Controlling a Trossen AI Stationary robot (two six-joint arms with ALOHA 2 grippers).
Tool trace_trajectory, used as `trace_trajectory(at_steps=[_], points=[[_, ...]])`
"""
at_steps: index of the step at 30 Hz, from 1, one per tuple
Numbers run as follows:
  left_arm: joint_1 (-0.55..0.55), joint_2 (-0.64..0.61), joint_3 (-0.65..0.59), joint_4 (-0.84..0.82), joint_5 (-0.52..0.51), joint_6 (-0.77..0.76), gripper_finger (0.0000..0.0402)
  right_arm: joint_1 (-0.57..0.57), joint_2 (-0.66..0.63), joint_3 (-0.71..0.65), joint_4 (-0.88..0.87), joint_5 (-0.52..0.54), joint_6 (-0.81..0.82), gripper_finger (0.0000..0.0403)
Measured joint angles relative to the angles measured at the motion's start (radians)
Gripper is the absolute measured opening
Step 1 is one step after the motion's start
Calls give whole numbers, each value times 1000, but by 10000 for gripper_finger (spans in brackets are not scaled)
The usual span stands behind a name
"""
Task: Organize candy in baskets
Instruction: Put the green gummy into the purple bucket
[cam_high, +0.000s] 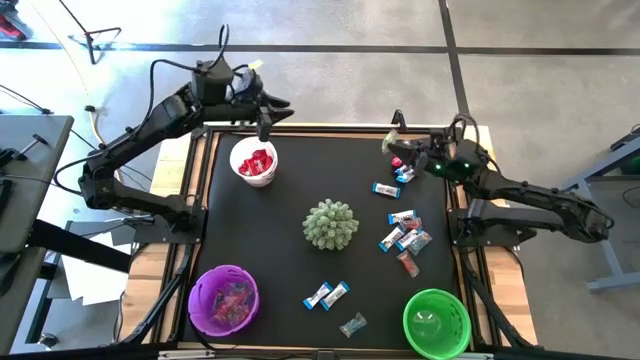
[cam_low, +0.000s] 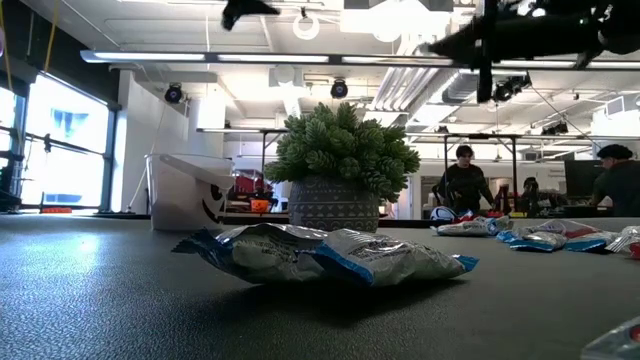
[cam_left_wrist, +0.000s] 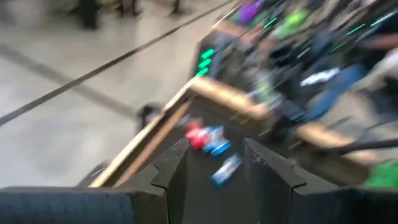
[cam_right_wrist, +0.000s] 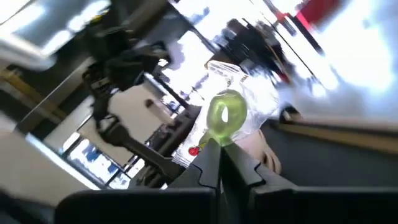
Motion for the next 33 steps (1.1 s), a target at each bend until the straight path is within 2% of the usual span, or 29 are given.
trace_trajectory(at_steps=[6,11,16,20,23,28,33], points=[[-107,0,0,223,35,-142,131,79,2,16,76,70,-170,0],[-199,37,0,316,-55,-195,131,150,54,142,32,78,-306,0],[-251,83,0,345,-124,-201,131,208,161,376,-172,119,-431,0],[-272,118,-1,423,-132,-201,131,259,273,569,-406,177,-509,0],[-273,133,-1,469,-132,-201,131,285,355,687,-512,212,-546,0],[-279,153,-1,468,-133,-190,131,309,450,824,-572,214,-595,0],[-279,152,-1,476,-133,-181,131,310,497,898,-618,214,-614,0]])
